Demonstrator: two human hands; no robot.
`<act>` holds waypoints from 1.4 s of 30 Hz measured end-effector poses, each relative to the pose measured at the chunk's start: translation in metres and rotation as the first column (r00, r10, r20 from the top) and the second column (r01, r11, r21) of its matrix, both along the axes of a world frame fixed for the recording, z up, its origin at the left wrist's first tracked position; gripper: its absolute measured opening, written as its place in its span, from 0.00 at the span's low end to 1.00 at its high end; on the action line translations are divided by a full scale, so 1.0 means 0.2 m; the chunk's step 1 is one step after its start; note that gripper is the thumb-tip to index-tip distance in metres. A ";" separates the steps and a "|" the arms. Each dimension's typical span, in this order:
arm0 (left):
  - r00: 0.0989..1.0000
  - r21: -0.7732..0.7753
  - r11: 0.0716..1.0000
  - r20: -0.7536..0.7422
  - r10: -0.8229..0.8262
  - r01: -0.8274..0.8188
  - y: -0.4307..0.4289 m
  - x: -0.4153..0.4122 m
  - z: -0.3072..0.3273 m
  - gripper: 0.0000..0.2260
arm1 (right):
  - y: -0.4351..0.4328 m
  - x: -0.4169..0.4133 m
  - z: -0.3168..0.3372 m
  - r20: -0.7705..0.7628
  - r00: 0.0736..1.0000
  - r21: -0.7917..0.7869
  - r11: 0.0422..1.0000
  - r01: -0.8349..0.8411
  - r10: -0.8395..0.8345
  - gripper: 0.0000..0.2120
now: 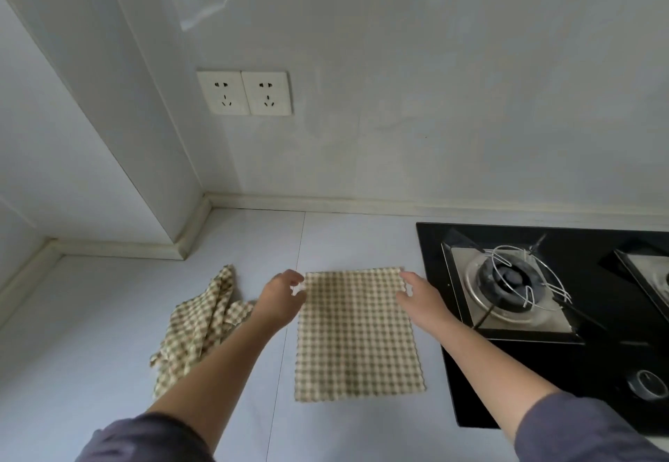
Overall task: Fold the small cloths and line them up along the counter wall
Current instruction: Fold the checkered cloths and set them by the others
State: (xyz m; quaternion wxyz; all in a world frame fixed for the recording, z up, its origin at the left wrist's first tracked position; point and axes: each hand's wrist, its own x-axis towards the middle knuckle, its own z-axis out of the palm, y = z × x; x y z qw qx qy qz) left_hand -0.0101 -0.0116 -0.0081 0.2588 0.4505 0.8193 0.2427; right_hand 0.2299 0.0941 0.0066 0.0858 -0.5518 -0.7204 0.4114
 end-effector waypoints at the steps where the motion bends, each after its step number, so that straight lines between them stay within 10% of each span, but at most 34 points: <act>1: 0.999 -0.005 0.999 -0.009 -0.031 0.031 -0.04 0.02 -0.03 0.10 | -0.03 0.02 -0.04 0.021 0.999 0.016 0.999 -0.032 0.031 0.21; 10: 0.906 -0.036 0.917 -0.145 -0.397 0.396 -0.36 0.20 -0.20 0.04 | -0.32 0.18 -0.22 0.211 0.931 0.130 0.936 -0.328 0.297 0.05; 15: 0.730 -0.083 0.794 -0.347 -0.589 0.602 -0.43 0.25 -0.31 0.11 | -0.38 0.24 -0.28 0.424 0.783 0.169 0.810 -0.562 0.455 0.17; 21: 0.755 0.016 0.847 -0.464 -0.464 0.531 -0.42 0.32 -0.32 0.02 | -0.44 0.18 -0.33 0.600 0.732 0.348 0.720 -0.601 0.321 0.22; 29: 0.760 -0.038 0.881 -0.488 -0.429 0.472 -0.47 0.25 -0.30 0.08 | -0.38 0.23 -0.29 0.313 0.908 0.279 0.887 -0.367 0.277 0.06; 42: 0.992 0.211 0.977 0.123 0.001 -0.027 -0.50 0.22 -0.20 0.12 | -0.28 0.40 -0.17 -0.170 0.983 -0.222 0.969 -0.105 0.068 0.06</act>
